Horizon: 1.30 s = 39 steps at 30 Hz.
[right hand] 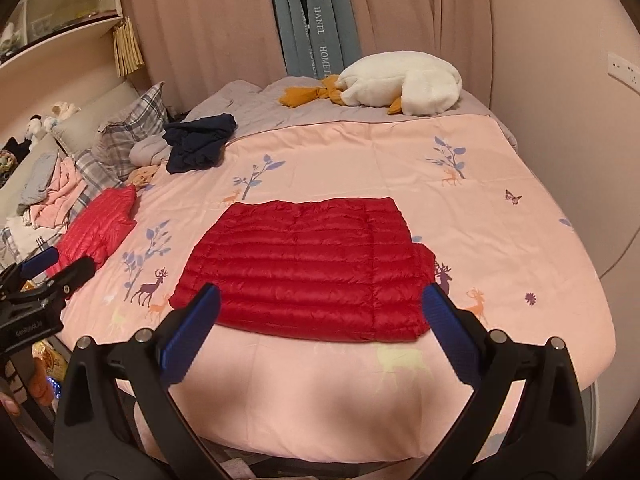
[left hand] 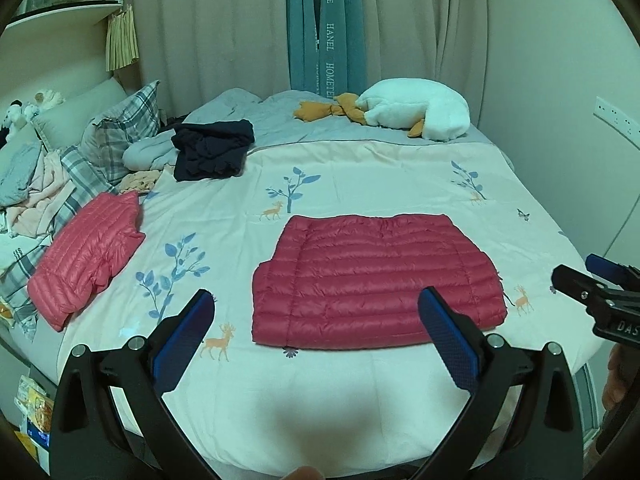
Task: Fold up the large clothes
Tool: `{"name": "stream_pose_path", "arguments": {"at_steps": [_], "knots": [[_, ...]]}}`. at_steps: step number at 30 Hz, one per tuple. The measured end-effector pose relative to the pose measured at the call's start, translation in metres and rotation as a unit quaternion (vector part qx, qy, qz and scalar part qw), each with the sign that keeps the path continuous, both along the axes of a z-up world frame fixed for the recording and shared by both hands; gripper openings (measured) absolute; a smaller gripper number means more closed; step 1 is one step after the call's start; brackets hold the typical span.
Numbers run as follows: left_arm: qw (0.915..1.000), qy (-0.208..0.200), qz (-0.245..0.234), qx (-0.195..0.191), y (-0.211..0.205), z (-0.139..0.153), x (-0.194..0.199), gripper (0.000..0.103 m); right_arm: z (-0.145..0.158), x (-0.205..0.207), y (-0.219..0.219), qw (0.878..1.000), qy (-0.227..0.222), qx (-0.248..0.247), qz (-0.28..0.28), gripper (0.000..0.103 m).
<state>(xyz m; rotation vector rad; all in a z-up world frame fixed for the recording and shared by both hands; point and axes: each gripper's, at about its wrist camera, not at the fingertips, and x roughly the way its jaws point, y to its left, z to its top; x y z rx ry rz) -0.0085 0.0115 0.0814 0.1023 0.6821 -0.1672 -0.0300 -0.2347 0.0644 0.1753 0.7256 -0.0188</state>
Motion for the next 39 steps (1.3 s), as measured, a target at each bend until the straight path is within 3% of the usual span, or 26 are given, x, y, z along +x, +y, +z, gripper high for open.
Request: {"name": "stream_pose_path", "arguments": {"at_steps": [11, 39], "knots": [[0.9998, 0.002, 0.007, 0.016, -0.003, -0.005, -0.002, 0.102, -0.006, 0.004, 0.0, 1.0, 0.012, -0.002, 0.005, 0.101], [0.9999, 0.007, 0.006, 0.013, -0.001, -0.006, 0.0, 0.102, -0.013, 0.006, 0.007, 1.0, 0.017, -0.006, 0.013, 0.101]]}}
